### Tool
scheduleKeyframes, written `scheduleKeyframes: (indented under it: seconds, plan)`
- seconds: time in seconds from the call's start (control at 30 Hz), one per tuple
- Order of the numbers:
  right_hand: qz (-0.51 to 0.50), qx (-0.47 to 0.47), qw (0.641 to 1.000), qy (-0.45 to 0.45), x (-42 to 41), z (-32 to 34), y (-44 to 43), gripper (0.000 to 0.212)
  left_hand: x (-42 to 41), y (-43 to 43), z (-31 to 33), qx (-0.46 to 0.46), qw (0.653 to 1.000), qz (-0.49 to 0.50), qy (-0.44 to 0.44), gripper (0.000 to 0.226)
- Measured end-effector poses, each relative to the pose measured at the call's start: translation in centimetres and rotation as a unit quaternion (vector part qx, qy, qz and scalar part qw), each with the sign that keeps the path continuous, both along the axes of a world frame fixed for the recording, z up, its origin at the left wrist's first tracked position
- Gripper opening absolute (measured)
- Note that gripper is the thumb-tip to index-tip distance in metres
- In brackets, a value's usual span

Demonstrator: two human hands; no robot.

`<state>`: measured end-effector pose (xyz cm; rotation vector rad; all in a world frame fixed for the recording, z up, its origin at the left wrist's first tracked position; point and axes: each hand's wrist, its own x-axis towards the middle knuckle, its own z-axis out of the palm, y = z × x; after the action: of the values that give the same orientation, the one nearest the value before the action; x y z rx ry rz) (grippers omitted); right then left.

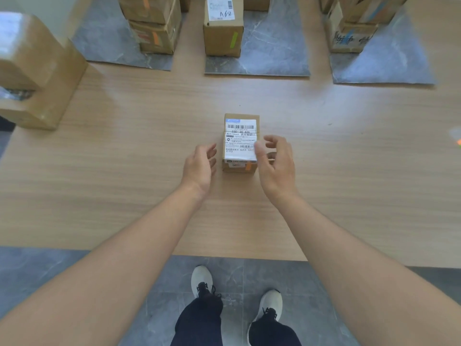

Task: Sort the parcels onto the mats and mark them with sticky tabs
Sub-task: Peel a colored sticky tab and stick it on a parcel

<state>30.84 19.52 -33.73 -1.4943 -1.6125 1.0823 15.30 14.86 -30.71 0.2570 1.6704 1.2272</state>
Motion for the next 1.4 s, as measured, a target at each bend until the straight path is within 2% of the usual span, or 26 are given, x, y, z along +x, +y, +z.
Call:
scheduleKeyframes:
  seconds: [0.03, 0.1, 0.17, 0.47, 0.57, 0.87, 1.17, 1.4]
  plan:
    - [-0.023, -0.058, 0.997, 0.04, -0.3, 0.3, -0.1, 0.025, 0.2, 0.2, 0.5, 0.003, 1.0, -0.01, -0.024, 0.04]
    - [-0.024, -0.133, 0.988, 0.079, -1.0, 0.7, -0.3, 0.04, 0.5, 0.2, 1.3, 0.013, 0.998, -0.033, -0.053, 0.045]
    - [-0.031, -0.157, 0.984, 0.084, -1.6, 1.7, -0.5, 0.047, 0.5, 0.2, 2.3, 0.027, 0.997, -0.048, -0.062, 0.046]
    - [-0.058, -0.089, 0.987, 0.117, -4.6, 9.5, -0.5, 0.052, -2.4, 0.9, 10.0, 0.09, 0.993, -0.071, -0.023, 0.046]
    - [-0.064, -0.063, 0.991, 0.099, -6.1, 13.6, -0.5, 0.062, -3.7, 0.7, 13.9, 0.123, 0.989, -0.084, 0.003, 0.046]
    - [-0.048, 0.039, 0.99, 0.126, -8.0, 27.2, 0.1, 0.054, -6.4, 0.0, 26.4, 0.21, 0.97, -0.099, 0.071, 0.047]
    - [0.043, 0.069, 0.984, 0.159, -7.9, 38.5, 3.0, 0.054, -7.5, 1.5, 38.0, 0.243, 0.96, -0.08, 0.111, 0.044]
    - [0.107, 0.062, 0.975, 0.184, -9.9, 41.9, 6.9, 0.051, -9.4, 2.9, 40.9, 0.262, 0.955, -0.05, 0.132, 0.044]
